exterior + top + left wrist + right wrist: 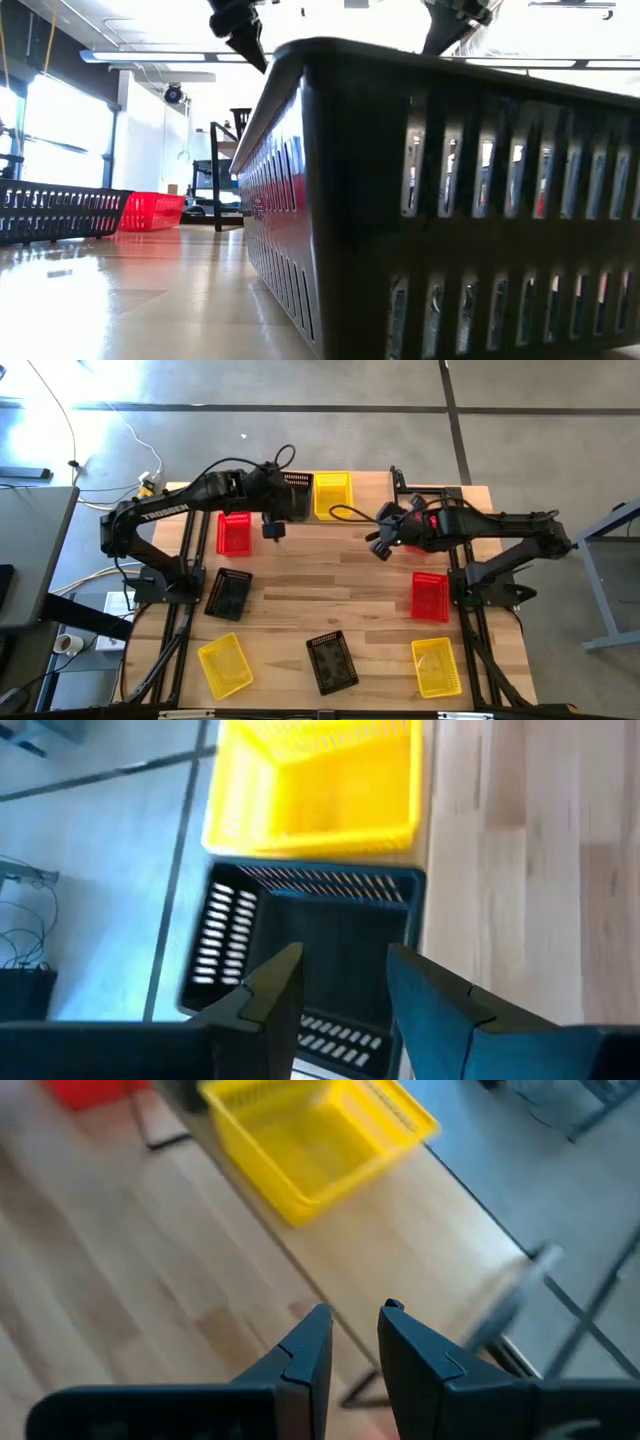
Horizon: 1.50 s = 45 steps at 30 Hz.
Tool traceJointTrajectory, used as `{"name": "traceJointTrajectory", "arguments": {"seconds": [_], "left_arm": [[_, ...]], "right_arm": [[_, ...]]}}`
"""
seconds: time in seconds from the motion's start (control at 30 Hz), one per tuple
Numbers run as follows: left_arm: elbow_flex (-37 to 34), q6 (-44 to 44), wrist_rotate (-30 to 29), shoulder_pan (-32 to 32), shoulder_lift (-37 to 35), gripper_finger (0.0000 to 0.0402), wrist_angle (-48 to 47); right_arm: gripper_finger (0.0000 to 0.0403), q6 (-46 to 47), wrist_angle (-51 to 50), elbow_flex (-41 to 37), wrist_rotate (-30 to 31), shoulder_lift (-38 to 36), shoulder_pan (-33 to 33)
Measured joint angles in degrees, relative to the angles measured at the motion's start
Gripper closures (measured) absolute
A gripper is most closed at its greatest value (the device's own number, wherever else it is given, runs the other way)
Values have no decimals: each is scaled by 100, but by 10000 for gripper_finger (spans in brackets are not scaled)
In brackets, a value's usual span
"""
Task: Stack baskets on shelf by color
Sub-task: Put the top right red bin on the shelf
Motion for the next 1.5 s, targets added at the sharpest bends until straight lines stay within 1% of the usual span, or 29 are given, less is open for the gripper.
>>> {"name": "traceJointTrajectory", "arguments": {"seconds": [0.1, 0.2, 0.37, 0.53, 0.67, 0.77, 0.9, 1.07, 1.2, 1.37, 1.5], "left_arm": [[244, -22, 3, -4, 0, 268, 2], [422, -22, 2, -4, 0, 267, 10], [604, -6, -40, -4, 0, 267, 26], [620, -13, -251, -4, 0, 270, 28], [620, -9, -283, -4, 0, 270, 28], [620, -20, -283, -4, 0, 270, 28], [620, -22, -284, -4, 0, 270, 28], [620, -29, -284, -4, 0, 270, 30], [620, -203, -285, -3, 0, 270, 30], [620, -306, -283, -3, 0, 270, 30], [620, -306, -284, -2, 0, 270, 32]], "right_arm": [[330, 11, -283, -120, -24, -186, -217], [330, 12, -304, -538, -329, -463, -504], [330, -35, -200, -1266, -1053, -1029, -932], [330, -429, -47, -1764, -1934, -1538, -1430], [330, -662, -28, -2113, -2742, -1737, -1927], [330, -841, -6, -2349, -3148, -1718, -2283], [330, -1017, -9, -2644, -3239, -1582, -2589], [328, -1466, -9, -2904, -3256, -1461, -2594], [314, -1744, -8, -3025, -3187, -1342, -2566], [288, -1846, 100, -3251, -2984, -1162, -2567], [284, -1838, 253, -3470, -2927, -1036, -2564]]}}
